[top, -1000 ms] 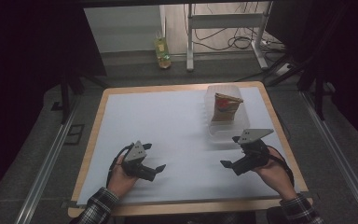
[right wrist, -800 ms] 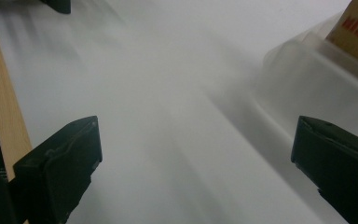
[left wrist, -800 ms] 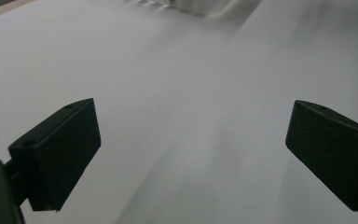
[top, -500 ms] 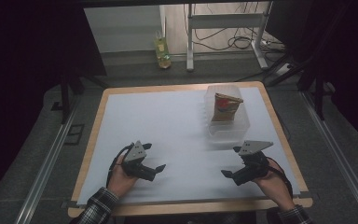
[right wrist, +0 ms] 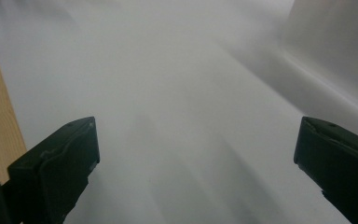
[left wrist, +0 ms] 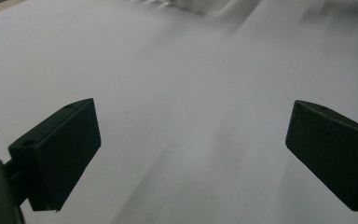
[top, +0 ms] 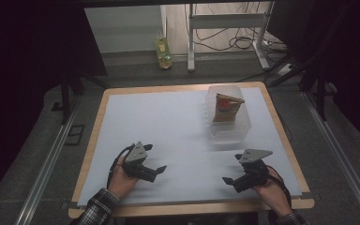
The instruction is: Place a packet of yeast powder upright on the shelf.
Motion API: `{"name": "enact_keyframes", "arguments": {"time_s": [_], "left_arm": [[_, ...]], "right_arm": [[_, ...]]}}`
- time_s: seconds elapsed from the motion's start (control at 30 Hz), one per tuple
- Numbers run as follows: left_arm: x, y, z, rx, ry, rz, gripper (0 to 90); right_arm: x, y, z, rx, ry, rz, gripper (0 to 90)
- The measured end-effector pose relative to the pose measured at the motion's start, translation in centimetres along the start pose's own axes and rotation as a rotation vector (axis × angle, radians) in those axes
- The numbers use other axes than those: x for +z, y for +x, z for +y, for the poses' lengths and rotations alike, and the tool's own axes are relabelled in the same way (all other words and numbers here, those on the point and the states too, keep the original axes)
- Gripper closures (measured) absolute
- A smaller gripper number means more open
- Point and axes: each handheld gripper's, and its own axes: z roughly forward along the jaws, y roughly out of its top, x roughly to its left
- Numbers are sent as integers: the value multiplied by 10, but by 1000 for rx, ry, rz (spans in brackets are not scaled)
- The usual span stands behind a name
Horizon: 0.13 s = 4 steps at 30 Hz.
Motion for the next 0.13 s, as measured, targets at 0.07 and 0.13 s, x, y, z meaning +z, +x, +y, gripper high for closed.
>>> {"name": "enact_keyframes", "arguments": {"time_s": [0.07, 0.13], "left_arm": [[0, 0, 0, 0, -1, 2, 31], [0, 1, 0, 0, -2, 2, 31]], "right_arm": [[0, 1, 1, -13, 1, -9, 1], [-1, 1, 1, -14, -3, -9, 1]]}}
